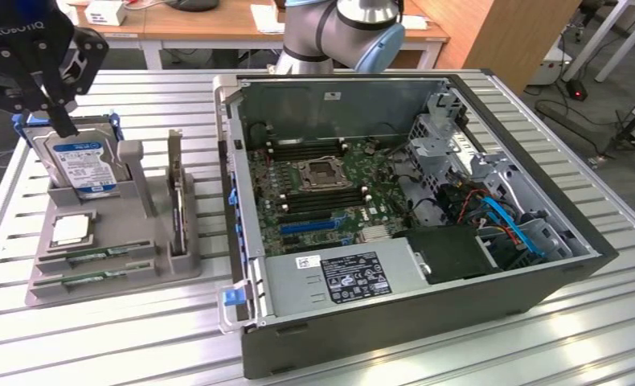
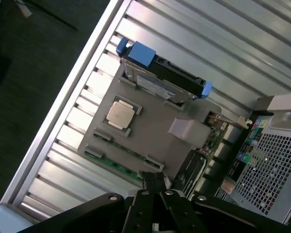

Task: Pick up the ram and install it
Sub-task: 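Pick up the ram and move it above insertion slot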

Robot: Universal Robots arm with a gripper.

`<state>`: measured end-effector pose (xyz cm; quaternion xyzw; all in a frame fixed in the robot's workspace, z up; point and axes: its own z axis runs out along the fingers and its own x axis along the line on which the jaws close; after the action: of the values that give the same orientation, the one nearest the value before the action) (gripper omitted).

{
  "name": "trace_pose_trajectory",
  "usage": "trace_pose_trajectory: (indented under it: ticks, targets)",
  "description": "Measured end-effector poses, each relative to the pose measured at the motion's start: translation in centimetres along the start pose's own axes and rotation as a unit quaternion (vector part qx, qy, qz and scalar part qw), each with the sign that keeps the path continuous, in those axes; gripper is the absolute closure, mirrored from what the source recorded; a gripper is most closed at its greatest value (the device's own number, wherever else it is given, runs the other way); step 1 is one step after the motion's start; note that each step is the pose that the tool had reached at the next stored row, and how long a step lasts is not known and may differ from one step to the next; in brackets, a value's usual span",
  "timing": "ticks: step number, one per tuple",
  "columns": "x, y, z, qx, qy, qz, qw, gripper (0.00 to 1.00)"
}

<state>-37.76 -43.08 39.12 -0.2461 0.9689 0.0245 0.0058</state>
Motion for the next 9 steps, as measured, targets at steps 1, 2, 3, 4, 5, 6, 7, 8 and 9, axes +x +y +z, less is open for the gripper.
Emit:
trace_pose_trajectory:
  ticks: [1,2,3,4,5,6,7,8,9]
  targets:
    - [0.00,0.00,0.00,-0.0001,0.0003,-0.007,1.0000,0.91]
    - [0.00,0.00,0.00,-0.0003,0.0006,-0.013,0.9999,0.91]
    - [0.00,0.00,0.00,-0.0005,0.0009,-0.021,0.9998,0.91]
    - [0.00,0.00,0.00,-0.0006,0.0012,-0.027,0.9996,0.91]
    - [0.00,0.00,0.00,-0.0008,0.0015,-0.033,0.9994,0.91]
    - [0.00,0.00,0.00,-0.0009,0.0017,-0.039,0.9992,0.91]
    - [0.00,0.00,0.00,-0.0011,0.0020,-0.046,0.9990,0.91]
    - [0.00,0.00,0.00,-0.0012,0.0023,-0.052,0.9987,0.91]
    - [0.00,0.00,0.00,-0.0014,0.0026,-0.058,0.9983,0.91]
